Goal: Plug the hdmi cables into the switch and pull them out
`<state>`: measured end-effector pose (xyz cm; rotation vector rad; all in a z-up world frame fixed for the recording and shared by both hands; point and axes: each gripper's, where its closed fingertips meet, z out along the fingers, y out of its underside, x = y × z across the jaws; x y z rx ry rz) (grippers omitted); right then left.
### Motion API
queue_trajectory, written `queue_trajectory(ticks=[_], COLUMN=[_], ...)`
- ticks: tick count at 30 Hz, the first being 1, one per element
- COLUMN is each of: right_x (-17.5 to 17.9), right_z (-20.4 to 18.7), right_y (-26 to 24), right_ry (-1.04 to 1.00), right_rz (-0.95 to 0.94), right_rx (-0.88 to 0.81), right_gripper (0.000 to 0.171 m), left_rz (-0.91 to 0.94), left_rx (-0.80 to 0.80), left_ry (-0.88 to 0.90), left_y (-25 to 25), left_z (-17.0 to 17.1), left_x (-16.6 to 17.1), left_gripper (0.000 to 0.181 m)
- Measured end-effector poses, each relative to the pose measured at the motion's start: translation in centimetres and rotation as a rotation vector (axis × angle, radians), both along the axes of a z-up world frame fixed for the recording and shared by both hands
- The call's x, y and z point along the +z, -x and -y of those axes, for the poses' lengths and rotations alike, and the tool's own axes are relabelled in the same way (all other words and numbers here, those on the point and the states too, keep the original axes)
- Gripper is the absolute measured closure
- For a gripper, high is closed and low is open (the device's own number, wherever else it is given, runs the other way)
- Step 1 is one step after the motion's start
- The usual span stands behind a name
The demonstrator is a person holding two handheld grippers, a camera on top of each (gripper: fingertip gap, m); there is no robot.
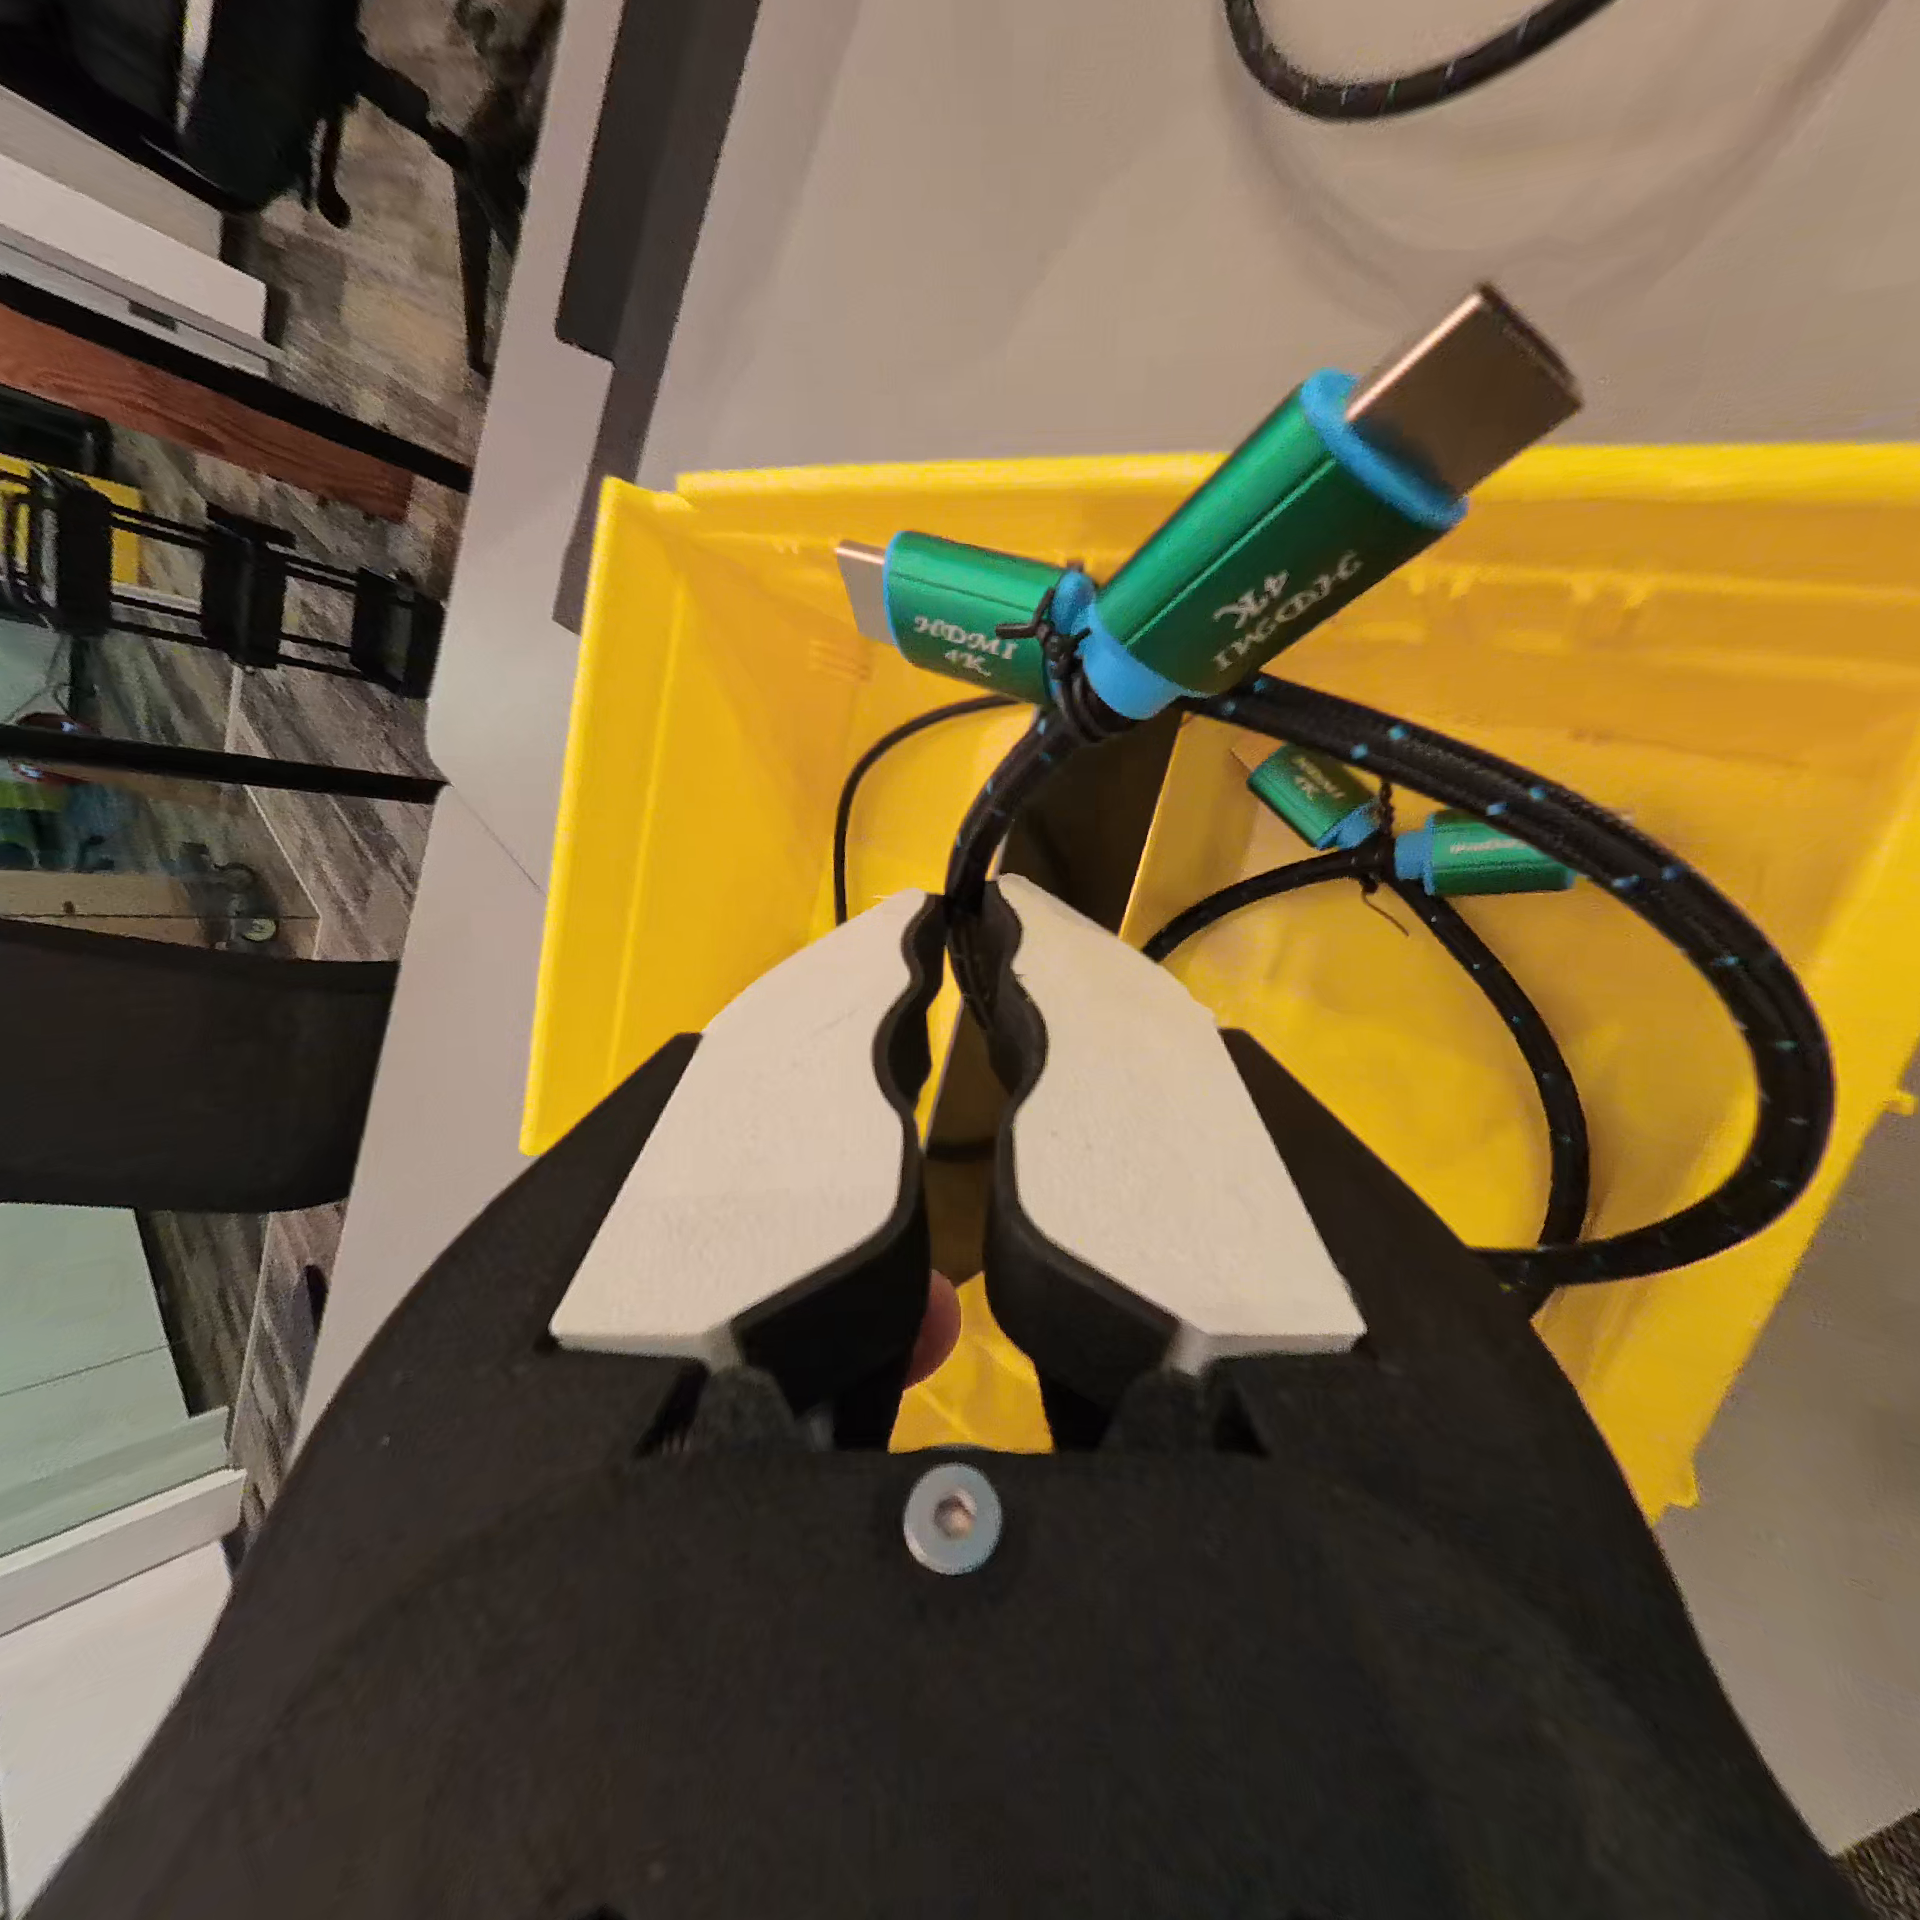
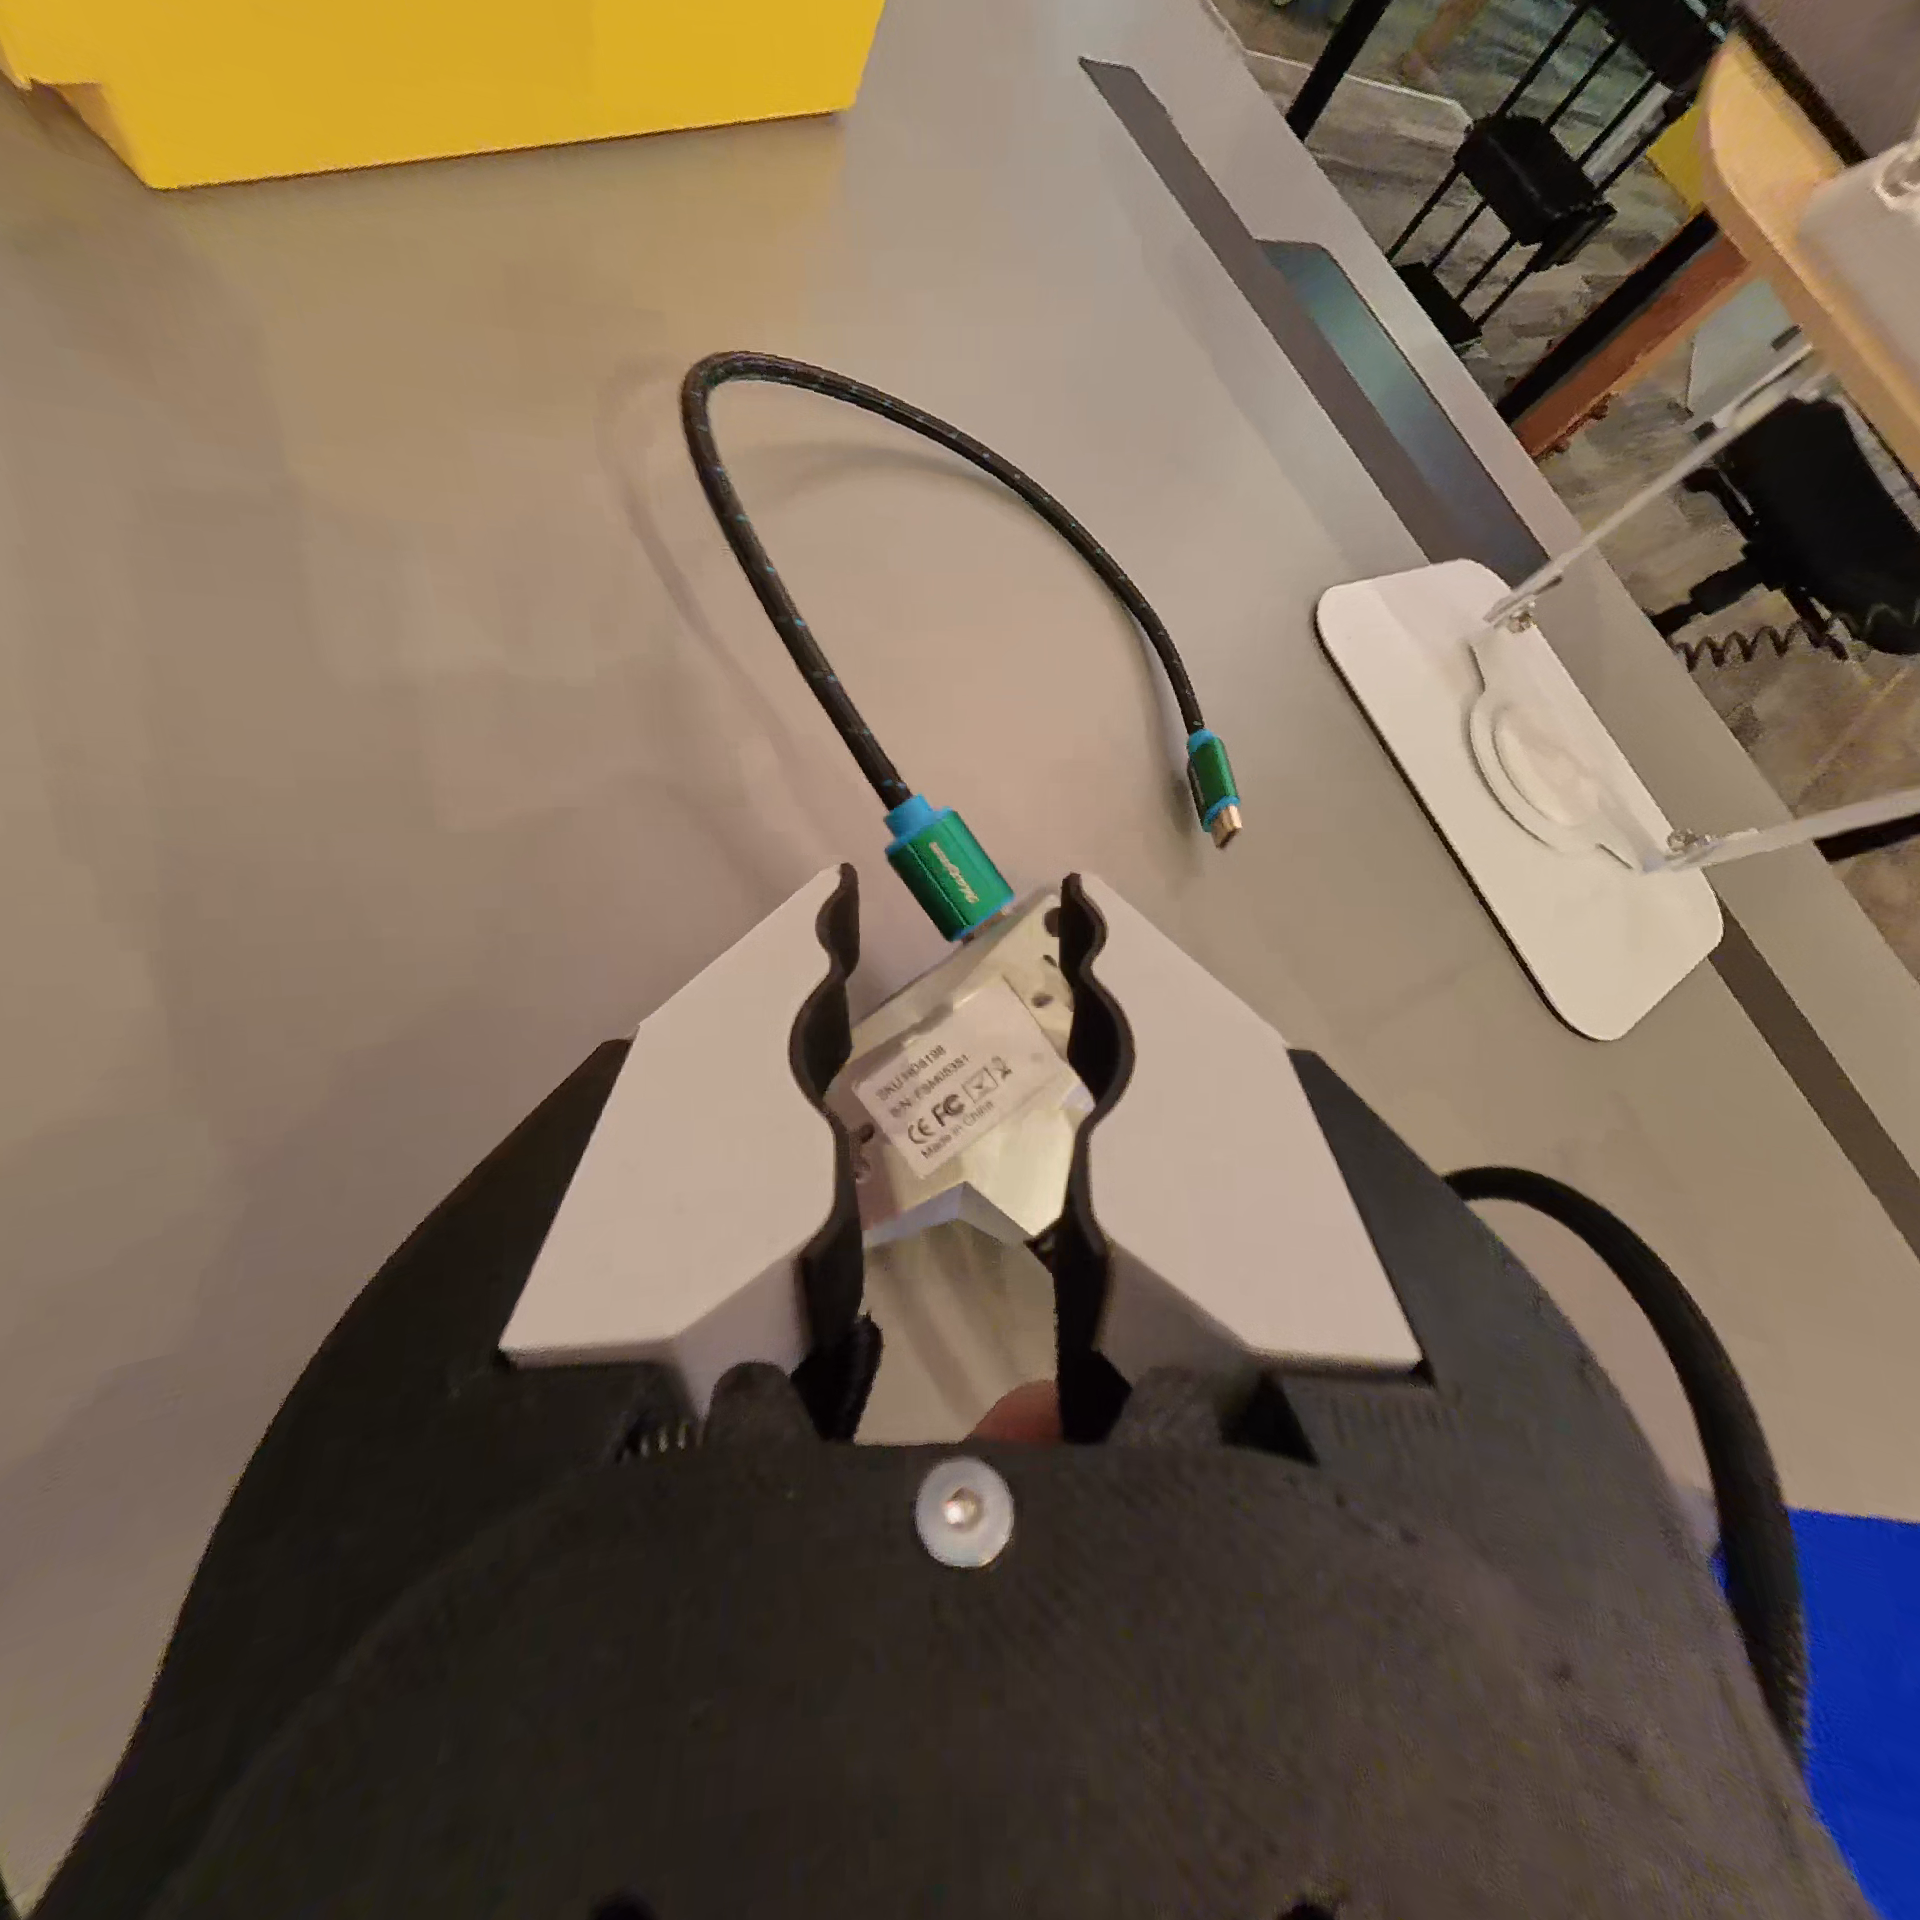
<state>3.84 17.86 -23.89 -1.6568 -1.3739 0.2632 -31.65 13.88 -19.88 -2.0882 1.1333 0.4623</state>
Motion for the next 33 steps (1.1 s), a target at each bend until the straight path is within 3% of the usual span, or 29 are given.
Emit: queue_trajectory(ticks=[12,22,27,33], right_x=[0.3,4.2,6.7,8.0], right_z=[0.1,-1.1,-1.9,-0.9], right_y=[0.2,-0.8,-2.1,-1.8], right_ry=[0.03,0.076,0.07,0.066], right_rz=[-0.056,-0.321,-0.462,-0.517], right_rx=[0.008,-0.063,-0.106,-0.049], right_gripper=[0.134,0.121,0.128,0.137], left_rz=[0.02,0.007,0.009,0.014], left_rx=[-0.052,-0.061,-0.1,-0.176], left_ry=[-0.096,-0.275,-0.355,-0.382], left_y=[-1.2,-2.8,-6.0,-11.1], left_z=[0.2,-0.3,-0.6,-0.8], left_x=[4.0,8.8,11.1,11.5], left_gripper=[0.175,0.175,0.175,0.175])
